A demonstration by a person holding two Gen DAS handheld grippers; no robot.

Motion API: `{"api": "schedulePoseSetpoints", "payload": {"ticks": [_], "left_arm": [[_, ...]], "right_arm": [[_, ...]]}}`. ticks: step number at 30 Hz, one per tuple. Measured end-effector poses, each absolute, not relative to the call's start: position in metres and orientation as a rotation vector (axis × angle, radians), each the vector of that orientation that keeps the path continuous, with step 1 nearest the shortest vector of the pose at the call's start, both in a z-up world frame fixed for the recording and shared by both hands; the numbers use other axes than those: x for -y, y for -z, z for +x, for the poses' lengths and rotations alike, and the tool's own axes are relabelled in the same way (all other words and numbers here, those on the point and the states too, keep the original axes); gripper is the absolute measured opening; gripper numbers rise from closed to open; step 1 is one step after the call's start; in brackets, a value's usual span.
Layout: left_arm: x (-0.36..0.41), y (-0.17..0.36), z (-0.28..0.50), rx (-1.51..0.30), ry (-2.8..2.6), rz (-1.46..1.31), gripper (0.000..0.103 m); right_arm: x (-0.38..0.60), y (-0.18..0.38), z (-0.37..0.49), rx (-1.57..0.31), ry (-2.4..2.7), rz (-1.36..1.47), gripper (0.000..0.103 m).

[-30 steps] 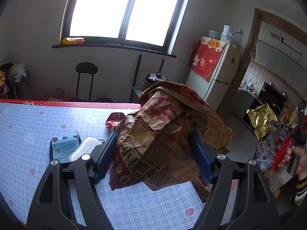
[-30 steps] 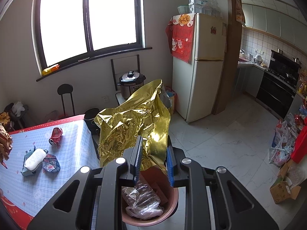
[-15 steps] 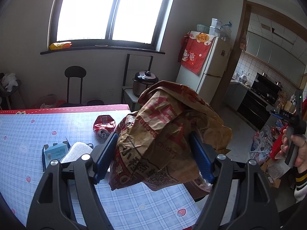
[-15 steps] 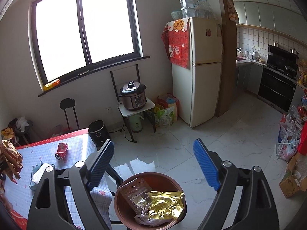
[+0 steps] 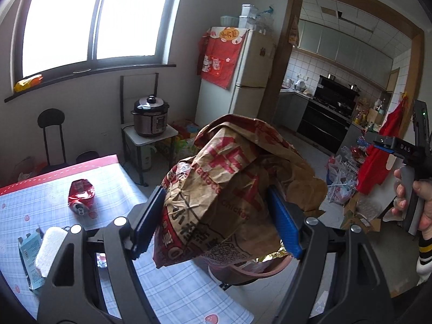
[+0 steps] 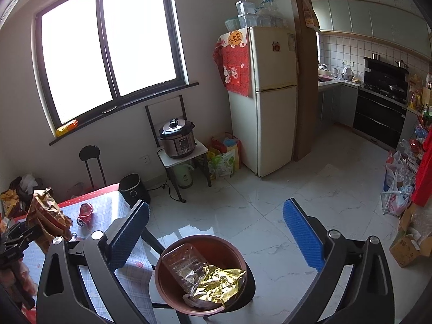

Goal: Collect trash
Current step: 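Open the left tool over the brown bin to drop the paper bag, then reach the right tool to the grey-white sponge on the table and grasp it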

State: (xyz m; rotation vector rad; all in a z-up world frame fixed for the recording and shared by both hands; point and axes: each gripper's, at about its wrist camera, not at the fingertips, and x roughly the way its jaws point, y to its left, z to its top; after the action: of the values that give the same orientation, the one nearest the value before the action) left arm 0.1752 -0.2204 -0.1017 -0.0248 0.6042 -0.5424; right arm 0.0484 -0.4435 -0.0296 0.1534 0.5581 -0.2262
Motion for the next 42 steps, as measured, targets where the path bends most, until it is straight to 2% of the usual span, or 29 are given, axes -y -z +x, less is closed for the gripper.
{"api": "schedulePoseSetpoints", "payload": {"ticks": [8,11,12,17,28,42], "left_arm": [[0.302,0.099,0.202,-0.589,0.647,0.025,0.077],[0.322,0.1,0.213,-0.578,0.667,0.028,0.086],[0.328,0.101,0.218,-0.583,0.67,0.023,0.098],[0.331,0.098,0.225,-0.58,0.628,0.049,0.097],[0.225,0.088,0.215,-0.568,0.461,-0.001,0.097],[0.016,0.083,0.161,-0.535,0.117,-0.1,0.097]], "right_arm": [[0.48,0.036,0.026,-0.572,0.295,0.184,0.097],[0.487,0.041,0.023,-0.578,0.309,0.202,0.097],[0.489,0.042,0.023,-0.581,0.312,0.205,0.097],[0.489,0.048,0.022,-0.595,0.312,0.21,0.097],[0.457,0.054,0.044,-0.61,0.256,0.253,0.097],[0.344,0.061,0.09,-0.667,0.106,0.198,0.097]]}}
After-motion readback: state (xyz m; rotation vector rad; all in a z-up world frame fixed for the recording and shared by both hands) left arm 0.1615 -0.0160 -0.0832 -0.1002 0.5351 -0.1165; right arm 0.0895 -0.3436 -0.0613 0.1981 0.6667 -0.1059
